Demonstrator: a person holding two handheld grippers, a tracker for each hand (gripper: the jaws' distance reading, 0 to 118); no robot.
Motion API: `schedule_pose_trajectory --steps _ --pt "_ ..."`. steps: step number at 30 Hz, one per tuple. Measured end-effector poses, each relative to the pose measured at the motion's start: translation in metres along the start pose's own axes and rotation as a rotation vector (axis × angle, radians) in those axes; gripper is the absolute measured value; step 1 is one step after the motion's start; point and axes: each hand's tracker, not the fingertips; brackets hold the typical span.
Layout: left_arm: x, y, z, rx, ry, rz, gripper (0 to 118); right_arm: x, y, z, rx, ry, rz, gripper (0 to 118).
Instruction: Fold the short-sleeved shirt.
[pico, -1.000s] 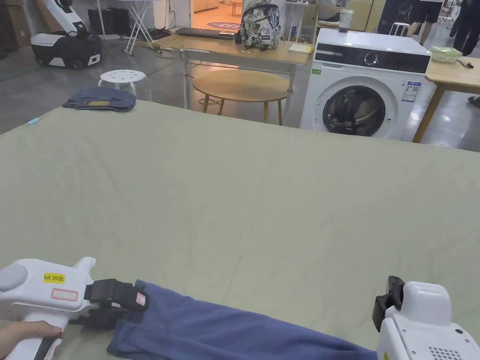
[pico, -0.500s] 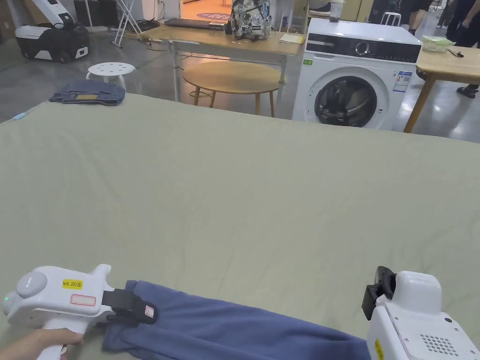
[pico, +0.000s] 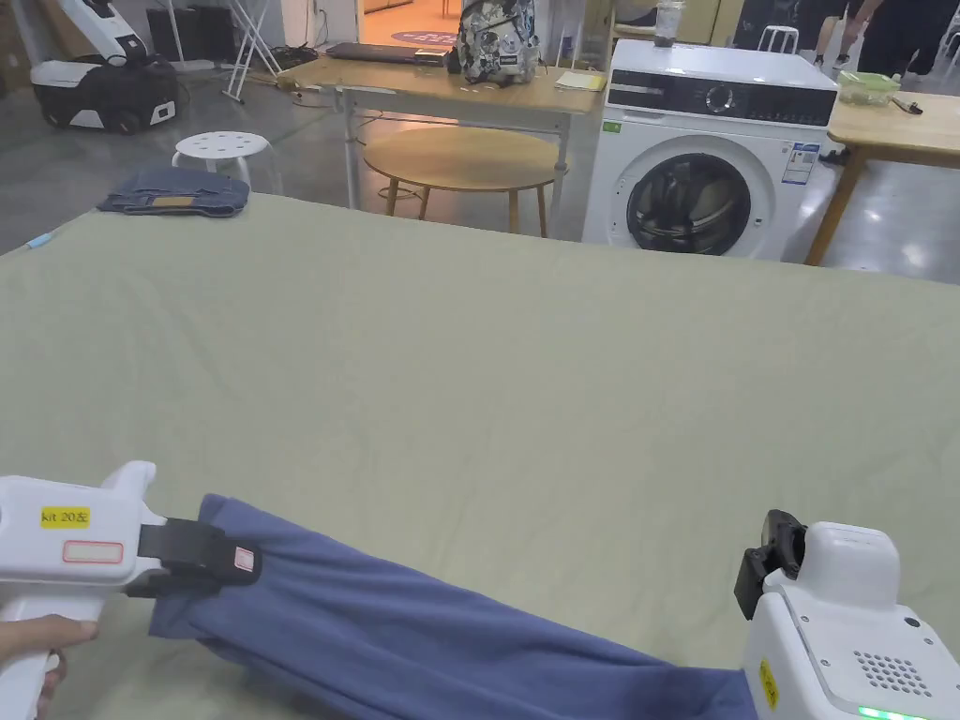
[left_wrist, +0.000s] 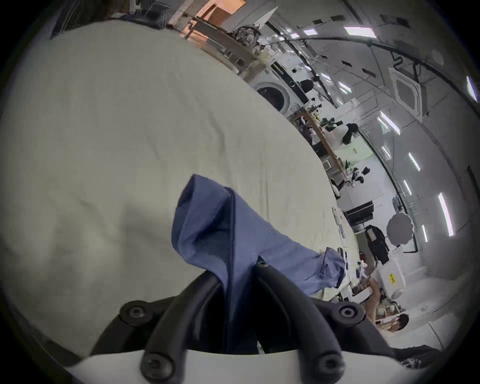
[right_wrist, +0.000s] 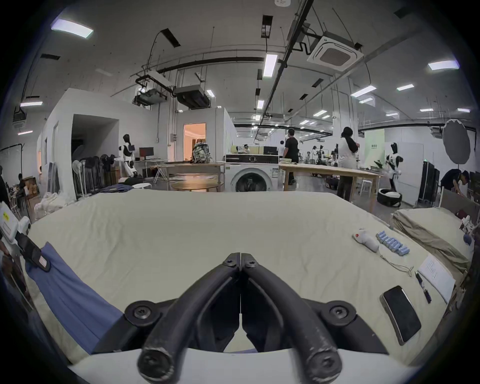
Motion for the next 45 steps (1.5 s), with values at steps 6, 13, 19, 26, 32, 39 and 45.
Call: schedule_pose_trajectory --steps 6,13,19,26,32,39,45 --pt "0.005 0.008 0.026 0.025 0.078 0.018 4 -0.005 -0.002 0.0 -0.003 0.017 0.002 0" --pt "0.062 -0.014 0.017 -0.004 -0.085 0.001 4 -0.008 -0.003 -0.001 -0.009 0.032 -0.004 0" --pt "0.104 -0.024 -0.026 -0.048 -0.16 -0.015 4 -0.003 -0.006 -0.002 -0.025 0.032 -0.016 0" --pt "0.148 -0.047 -0.12 -0.222 -0.044 -0.05 4 0.01 -0.013 -0.002 -0.051 0.014 -0.032 0" --pt "0.15 -0.067 -0.196 -0.341 0.145 -0.114 4 0.025 -0.015 -0.001 -0.069 -0.017 -0.039 0" --pt "0.153 -0.074 -0.206 -0.348 0.135 -0.114 28 0.033 -0.019 -0.002 -0.088 -0.031 -0.051 0" --pt "0.172 -0.074 -0.166 -0.312 0.114 -0.177 40 0.033 -0.018 -0.001 -0.09 -0.023 -0.044 0"
